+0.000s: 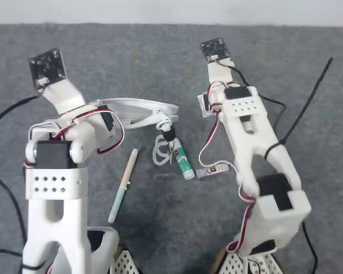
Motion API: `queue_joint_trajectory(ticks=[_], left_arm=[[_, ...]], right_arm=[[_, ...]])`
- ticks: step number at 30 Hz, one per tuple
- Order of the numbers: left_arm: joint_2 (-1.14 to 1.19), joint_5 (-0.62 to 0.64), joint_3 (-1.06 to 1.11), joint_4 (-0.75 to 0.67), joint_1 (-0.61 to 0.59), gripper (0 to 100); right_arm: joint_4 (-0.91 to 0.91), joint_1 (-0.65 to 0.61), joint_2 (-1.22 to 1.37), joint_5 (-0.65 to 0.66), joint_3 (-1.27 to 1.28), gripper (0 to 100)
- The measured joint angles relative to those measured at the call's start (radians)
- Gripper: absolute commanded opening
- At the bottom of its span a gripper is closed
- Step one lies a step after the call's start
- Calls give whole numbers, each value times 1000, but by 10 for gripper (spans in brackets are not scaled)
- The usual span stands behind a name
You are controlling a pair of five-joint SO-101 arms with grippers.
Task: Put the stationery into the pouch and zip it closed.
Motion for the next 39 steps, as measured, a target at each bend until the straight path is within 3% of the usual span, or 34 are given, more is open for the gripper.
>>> queue_joint_trajectory(ticks=[25,29,35,39], left_arm=[[0,0,0,0,0,10],[0,0,0,0,0,10],[0,0,0,0,0,10],[0,0,0,0,0,10]], right_arm=[[0,21,247,71,-107,155],[87,26,307,71,-195,154],[233,49,417,72,-354,6],[262,60,460,72,-425,11]])
